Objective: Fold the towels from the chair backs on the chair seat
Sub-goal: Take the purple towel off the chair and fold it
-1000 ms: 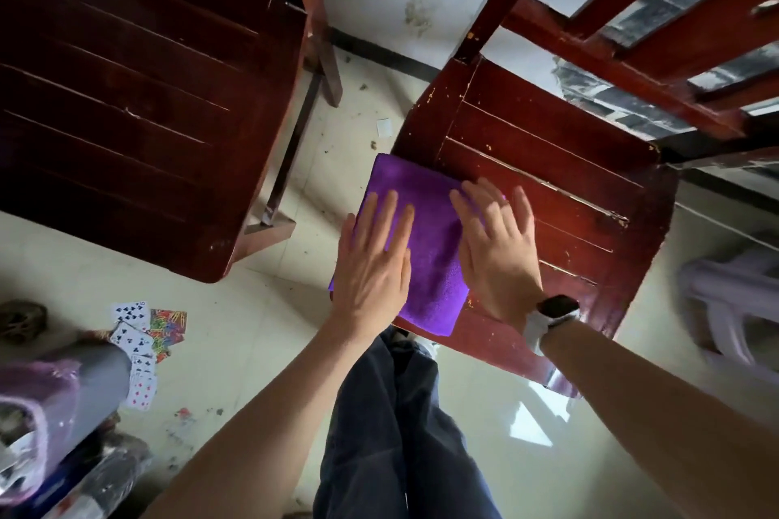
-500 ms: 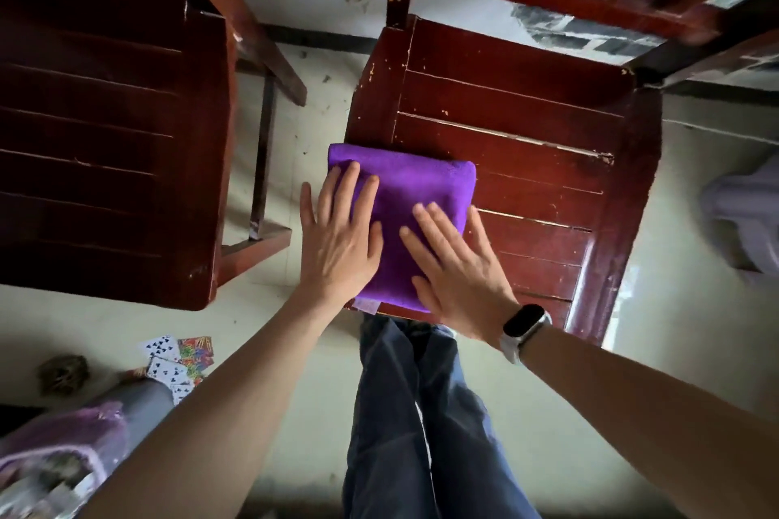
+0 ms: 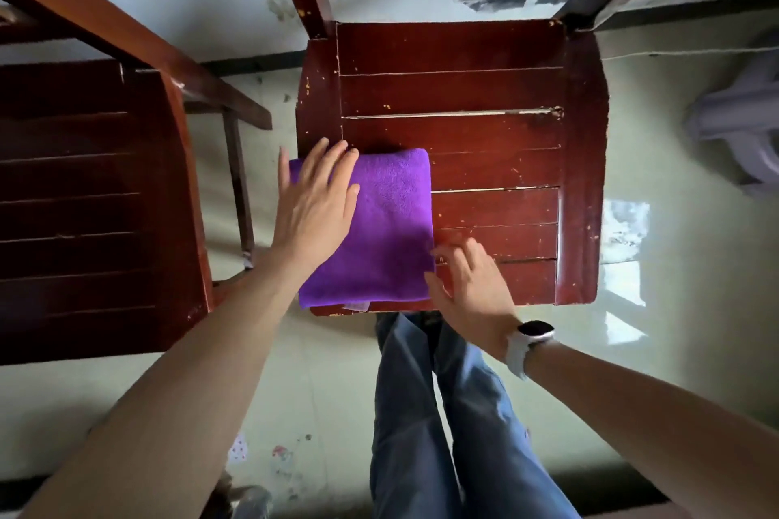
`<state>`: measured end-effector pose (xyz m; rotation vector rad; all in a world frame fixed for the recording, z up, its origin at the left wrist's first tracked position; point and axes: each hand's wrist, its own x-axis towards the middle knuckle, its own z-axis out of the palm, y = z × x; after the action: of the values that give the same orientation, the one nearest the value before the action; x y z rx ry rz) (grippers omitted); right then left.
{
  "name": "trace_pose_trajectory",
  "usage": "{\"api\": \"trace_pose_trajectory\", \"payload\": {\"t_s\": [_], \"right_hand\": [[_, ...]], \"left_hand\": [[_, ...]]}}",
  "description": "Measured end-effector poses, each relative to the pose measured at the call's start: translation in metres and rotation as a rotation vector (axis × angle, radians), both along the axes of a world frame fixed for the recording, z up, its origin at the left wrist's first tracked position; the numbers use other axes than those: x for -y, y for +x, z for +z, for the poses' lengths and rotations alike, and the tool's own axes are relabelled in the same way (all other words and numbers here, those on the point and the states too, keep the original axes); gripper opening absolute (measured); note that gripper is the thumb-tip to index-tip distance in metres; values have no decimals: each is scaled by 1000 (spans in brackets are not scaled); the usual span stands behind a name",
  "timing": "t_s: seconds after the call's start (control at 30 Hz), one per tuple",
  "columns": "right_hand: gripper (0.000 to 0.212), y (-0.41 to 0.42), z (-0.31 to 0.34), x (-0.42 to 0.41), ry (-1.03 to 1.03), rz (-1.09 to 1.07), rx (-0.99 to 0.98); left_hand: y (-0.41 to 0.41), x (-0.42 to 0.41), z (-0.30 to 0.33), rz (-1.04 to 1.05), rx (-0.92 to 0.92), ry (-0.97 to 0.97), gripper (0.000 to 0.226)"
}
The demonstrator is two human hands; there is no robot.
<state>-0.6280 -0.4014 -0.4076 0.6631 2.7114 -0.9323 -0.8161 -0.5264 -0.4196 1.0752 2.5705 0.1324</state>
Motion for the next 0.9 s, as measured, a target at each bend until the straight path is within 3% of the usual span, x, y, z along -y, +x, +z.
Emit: {"api": "trace_pose_trajectory", "payload": {"t_s": [0.07, 0.1, 0.17, 0.27, 0.33, 0.43, 0.53, 0.67, 0.9], "right_hand": [[41, -11, 7, 3, -123, -279, 380], [45, -16, 7, 6, -131, -270, 504], [46, -24, 8, 14, -174, -213, 574], [43, -32, 18, 14, -325, -300, 631], [42, -36, 26, -3, -343, -401, 611], [34, -45, 29, -48, -329, -668, 241], [38, -50, 26, -81, -398, -911, -9], [33, -37, 12, -78, -475, -903, 241], [17, -43, 1, -70, -709, -1019, 234]], "left_hand": [[-10, -10, -3, 9, 62, 0, 42], [-13, -13, -4, 15, 65, -3, 41], [-17, -16, -3, 29, 56, -25, 37], [-19, -17, 2, 94, 109, -84, 34], [-18, -16, 7, 236, 209, -75, 34], [-8, -16, 10, 471, 426, -64, 38], [10, -20, 8, 493, 500, 14, 37], [21, -32, 7, 693, 559, 143, 42], [19, -44, 17, 1095, 937, 415, 19]]}}
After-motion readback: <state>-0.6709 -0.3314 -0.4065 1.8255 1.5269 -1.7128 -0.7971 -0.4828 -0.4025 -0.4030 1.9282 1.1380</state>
